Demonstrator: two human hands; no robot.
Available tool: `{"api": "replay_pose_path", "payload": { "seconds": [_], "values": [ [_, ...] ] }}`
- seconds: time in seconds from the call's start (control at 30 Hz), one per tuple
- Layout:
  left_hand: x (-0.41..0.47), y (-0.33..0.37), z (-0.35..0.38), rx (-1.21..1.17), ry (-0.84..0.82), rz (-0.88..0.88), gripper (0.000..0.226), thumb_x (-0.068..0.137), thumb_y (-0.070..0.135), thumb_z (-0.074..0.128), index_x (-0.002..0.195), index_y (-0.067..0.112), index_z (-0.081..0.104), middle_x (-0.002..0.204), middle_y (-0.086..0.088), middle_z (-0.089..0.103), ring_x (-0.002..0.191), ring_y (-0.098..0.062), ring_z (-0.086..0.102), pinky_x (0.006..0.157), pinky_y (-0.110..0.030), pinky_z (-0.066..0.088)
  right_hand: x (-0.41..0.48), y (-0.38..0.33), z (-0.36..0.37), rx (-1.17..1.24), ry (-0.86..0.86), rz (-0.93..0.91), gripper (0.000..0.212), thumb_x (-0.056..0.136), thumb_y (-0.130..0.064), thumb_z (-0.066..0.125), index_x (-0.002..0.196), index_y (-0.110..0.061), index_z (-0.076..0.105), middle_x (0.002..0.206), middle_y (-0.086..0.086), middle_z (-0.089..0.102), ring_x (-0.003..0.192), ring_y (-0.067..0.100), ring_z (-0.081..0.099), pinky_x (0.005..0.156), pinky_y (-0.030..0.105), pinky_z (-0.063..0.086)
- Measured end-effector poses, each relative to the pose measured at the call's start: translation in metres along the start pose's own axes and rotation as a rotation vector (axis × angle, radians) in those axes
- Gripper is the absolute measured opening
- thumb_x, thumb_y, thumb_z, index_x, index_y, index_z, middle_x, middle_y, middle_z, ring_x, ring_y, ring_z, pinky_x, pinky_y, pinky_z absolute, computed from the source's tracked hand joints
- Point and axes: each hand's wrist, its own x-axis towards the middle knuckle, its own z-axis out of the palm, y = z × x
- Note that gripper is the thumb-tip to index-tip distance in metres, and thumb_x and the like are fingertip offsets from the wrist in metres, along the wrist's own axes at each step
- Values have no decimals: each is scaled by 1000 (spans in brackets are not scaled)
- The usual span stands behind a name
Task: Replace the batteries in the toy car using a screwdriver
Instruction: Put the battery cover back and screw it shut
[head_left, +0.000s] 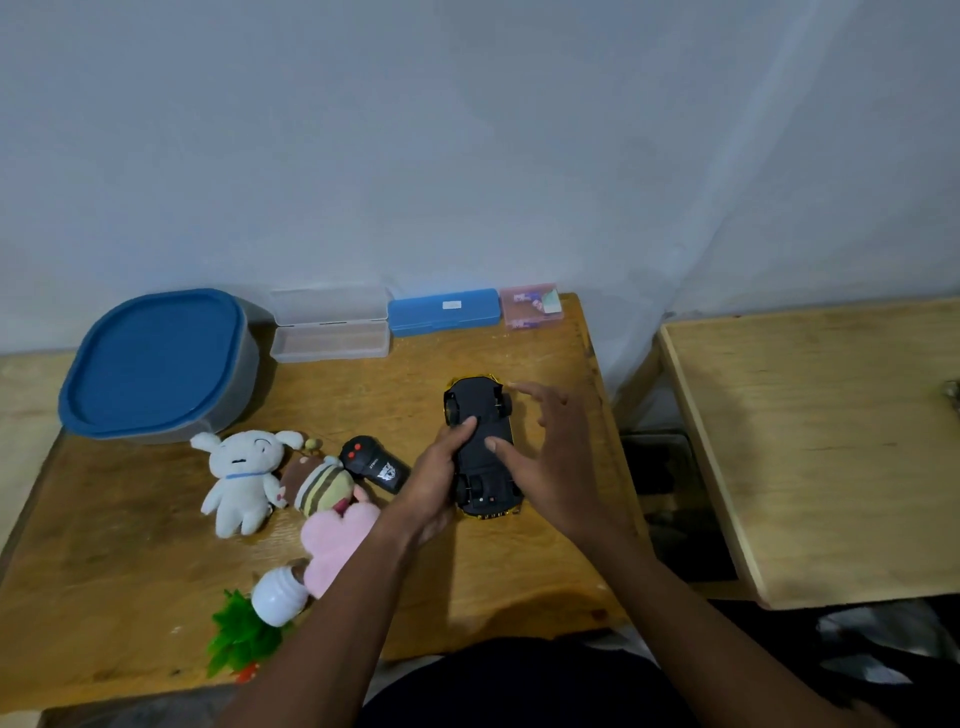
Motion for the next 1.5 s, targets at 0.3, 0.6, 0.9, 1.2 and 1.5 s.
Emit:
{"api": "replay_pose_path", "payload": {
  "seconds": [0.3,0.6,0.9,1.2,1.5],
  "values": [
    [8,-17,7,25,63,-18,41,104,35,51,141,18,51,125,-11,69,108,-31,70,88,-47,57,-12,43,-17,-116,-15,242,55,77,-34,79,126,-40,54,119,-11,43,107,10,50,86,27,48],
    [17,-25,11,-25,133,-133,48,101,40,53,142,14,53,128,-17,69,113,-39,68,82,-44,60,4,71,-17,-400,-104,235,16,89,-32,68,104,-31,74,114,-2,56,112,21,45,91,37,45],
    [7,-19,10,-46,81,-97,44,104,36,49,139,10,54,114,-15,71,89,-29,73,71,-39,61,17,75,-8,-524,-157,106,11,89,-34,67,96,-31,77,109,-2,54,109,22,49,93,39,46],
    [-2,-16,10,-37,74,-73,43,105,35,48,140,11,54,118,-14,70,90,-27,73,68,-36,62,16,72,-6,-588,-116,37,13,89,-30,66,84,-31,78,107,-5,60,107,20,48,93,34,44],
    [-9,-13,9,-71,47,-140,39,103,37,50,130,11,61,101,-8,78,81,-24,76,67,-35,61,10,52,6,-276,10,125,6,85,-26,71,83,-31,74,114,-6,60,116,20,45,95,12,25]
  ]
}}
